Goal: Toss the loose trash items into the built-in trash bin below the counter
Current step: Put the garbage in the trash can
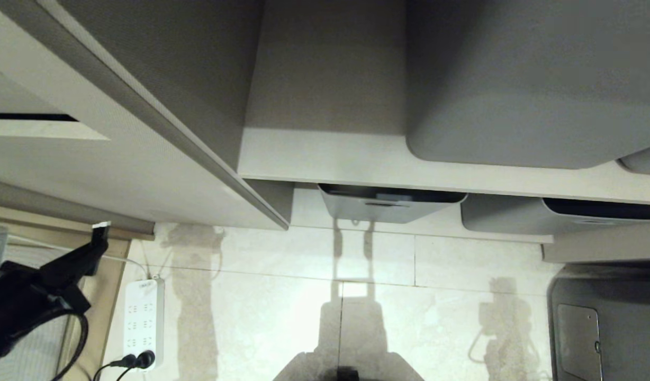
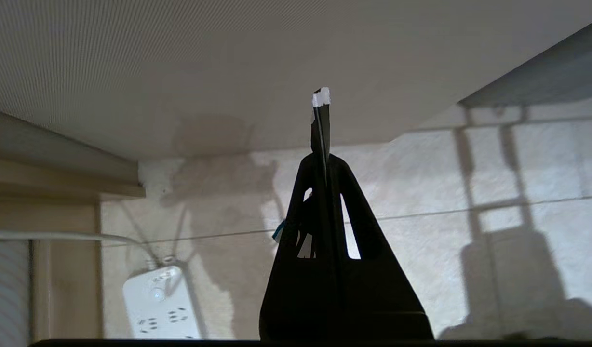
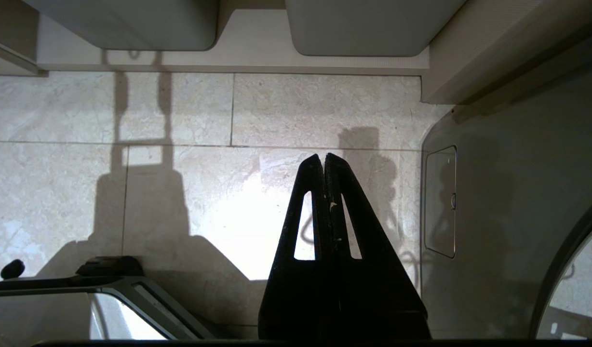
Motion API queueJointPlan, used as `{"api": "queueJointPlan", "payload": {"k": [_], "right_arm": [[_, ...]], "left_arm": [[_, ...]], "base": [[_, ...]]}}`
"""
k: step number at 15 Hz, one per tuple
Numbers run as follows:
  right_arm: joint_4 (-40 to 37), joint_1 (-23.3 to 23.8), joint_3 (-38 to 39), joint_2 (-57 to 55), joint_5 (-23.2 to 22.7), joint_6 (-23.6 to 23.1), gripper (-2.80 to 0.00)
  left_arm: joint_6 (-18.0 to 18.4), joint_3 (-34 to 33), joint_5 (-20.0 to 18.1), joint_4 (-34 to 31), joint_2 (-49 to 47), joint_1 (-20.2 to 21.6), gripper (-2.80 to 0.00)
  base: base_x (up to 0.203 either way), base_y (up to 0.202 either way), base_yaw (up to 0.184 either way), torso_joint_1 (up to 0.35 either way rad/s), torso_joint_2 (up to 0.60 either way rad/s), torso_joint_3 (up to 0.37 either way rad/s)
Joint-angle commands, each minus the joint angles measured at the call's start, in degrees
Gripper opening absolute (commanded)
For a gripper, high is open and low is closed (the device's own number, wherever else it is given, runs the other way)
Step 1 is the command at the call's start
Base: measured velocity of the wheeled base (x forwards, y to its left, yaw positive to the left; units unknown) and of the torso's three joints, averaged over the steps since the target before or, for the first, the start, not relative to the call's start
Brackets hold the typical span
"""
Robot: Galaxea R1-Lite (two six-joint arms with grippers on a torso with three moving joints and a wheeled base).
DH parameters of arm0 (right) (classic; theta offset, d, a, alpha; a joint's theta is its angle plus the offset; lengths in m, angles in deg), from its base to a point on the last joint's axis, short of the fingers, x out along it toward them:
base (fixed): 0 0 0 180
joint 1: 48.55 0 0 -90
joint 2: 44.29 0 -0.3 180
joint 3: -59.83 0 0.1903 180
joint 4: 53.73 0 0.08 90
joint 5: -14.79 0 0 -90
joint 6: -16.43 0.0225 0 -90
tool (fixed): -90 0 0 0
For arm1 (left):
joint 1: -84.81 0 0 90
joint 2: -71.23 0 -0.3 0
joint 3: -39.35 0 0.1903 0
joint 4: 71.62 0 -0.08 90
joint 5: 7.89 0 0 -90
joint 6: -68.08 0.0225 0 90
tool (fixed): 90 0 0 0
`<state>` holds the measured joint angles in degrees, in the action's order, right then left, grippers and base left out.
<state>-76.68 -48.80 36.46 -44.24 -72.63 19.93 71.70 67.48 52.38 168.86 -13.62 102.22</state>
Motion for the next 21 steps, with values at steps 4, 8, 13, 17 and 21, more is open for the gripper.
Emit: {"api": "queueJointPlan", "payload": {"k": [4,8,13,17,21], "right_arm": [[0.0,0.0,0.1,0.0,0.0,-0.1,-2.80],[0.0,0.0,0.1,0.0,0.1,-0.1,-2.80],[0.0,0.0,0.1,0.0,0.0,-0.1,-2.80],[0.0,0.0,0.1,0.0,0.1,-0.1,-2.80],[0.0,0.0,0.1,0.0,0.0,-0.1,-2.80]], "left_arm": [[-5.5,-0.3,0.2,0.5,6.3,-0.2,-2.80],[-4.3,2.9,3.2,0.3,8.1,0.0,-2.80],[0.5,4.8,8.0,-3.1,8.7,-0.2,-2.80],[4.5,5.8,12.1,-3.9,9.3,-0.3,-2.80],[4.7,6.2,12.2,-11.5,13.6,-0.3,-2.80]], "base": [[0.000,0.000,0.000,0.000,0.00,0.000],[0.000,0.000,0.000,0.000,0.00,0.000],[0.000,0.000,0.000,0.000,0.00,0.000],[0.000,0.000,0.000,0.000,0.00,0.000],[0.000,0.000,0.000,0.000,0.00,0.000]]}}
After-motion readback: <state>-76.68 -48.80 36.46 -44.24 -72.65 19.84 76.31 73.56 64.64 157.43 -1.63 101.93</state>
